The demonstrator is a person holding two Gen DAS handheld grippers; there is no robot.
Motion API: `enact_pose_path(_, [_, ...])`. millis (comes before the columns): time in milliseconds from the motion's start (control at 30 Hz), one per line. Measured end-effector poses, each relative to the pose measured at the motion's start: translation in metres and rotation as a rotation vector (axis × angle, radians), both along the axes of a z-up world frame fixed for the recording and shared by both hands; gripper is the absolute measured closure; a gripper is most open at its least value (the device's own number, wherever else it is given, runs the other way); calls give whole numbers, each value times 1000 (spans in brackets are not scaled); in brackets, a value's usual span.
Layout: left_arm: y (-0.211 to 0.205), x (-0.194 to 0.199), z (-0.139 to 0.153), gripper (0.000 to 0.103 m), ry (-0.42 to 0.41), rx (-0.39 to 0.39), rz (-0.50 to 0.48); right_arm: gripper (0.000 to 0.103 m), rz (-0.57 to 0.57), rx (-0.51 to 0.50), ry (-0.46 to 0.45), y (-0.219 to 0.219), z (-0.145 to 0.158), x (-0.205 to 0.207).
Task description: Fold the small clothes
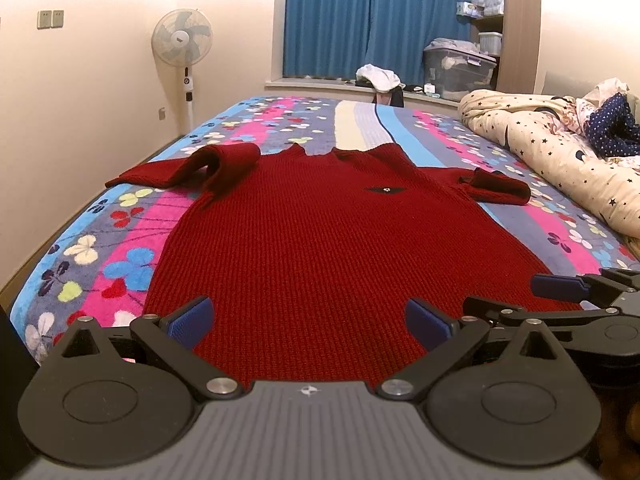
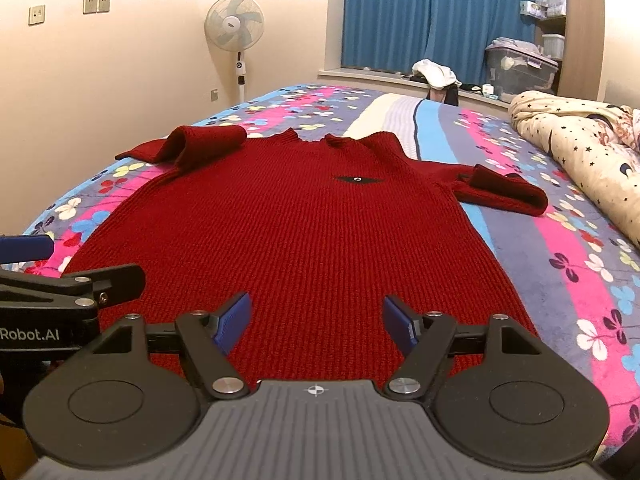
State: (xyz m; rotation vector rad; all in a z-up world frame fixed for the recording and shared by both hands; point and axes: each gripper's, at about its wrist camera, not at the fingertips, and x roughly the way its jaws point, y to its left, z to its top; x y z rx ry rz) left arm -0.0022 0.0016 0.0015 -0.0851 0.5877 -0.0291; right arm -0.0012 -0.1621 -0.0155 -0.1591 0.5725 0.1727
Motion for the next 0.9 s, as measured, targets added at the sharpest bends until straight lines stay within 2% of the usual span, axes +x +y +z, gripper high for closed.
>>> enact_pose_path(100, [1, 0, 0, 1, -15, 27, 2, 29, 3, 31, -20, 0, 1, -1])
enact_pose_path(167, [0, -1, 0, 1, -32, 46, 2, 29, 3, 14, -12, 0, 1, 0])
enact_pose_path(300, [0, -2, 1, 1, -32, 39, 2, 29, 0, -25, 5, 1, 1, 1])
enact_pose_path(900, [0, -2, 0, 1, -43, 48, 2, 29, 1, 2, 13, 1, 1, 1])
